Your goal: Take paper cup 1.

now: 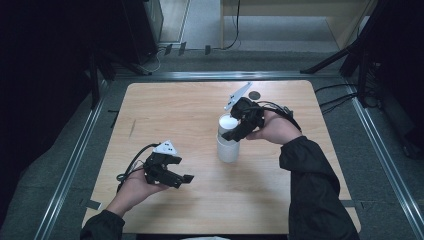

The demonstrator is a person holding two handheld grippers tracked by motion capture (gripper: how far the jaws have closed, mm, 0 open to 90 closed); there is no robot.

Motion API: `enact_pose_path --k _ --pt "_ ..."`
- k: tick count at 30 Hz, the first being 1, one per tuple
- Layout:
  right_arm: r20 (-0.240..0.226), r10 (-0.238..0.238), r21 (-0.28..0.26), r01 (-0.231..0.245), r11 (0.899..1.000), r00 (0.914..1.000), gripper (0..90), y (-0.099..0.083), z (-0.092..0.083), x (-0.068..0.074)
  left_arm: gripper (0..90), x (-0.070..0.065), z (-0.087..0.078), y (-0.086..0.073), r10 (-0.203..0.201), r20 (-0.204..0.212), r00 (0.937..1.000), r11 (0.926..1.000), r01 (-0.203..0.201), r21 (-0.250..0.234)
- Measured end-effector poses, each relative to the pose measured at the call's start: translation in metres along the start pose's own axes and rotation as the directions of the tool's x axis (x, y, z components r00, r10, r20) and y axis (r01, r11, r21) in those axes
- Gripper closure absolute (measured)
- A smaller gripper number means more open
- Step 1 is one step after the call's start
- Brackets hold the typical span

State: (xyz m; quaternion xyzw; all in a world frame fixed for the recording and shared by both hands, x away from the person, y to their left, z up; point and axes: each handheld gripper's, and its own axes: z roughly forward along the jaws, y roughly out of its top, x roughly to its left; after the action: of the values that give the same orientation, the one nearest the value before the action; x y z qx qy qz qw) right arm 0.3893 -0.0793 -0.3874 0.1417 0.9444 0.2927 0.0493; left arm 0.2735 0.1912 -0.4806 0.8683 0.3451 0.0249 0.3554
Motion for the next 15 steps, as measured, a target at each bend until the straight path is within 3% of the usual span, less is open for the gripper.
enact_pose_path --k 15 --pt "-0.006 0.068 0.000 -0.068 0.998 0.9977 31.1 0.0026 -0.0034 -0.0019 15.9 -0.0010 0.0013 0.0001 0.002 0.005 1.0000 1.0000 -0.002 0.005"
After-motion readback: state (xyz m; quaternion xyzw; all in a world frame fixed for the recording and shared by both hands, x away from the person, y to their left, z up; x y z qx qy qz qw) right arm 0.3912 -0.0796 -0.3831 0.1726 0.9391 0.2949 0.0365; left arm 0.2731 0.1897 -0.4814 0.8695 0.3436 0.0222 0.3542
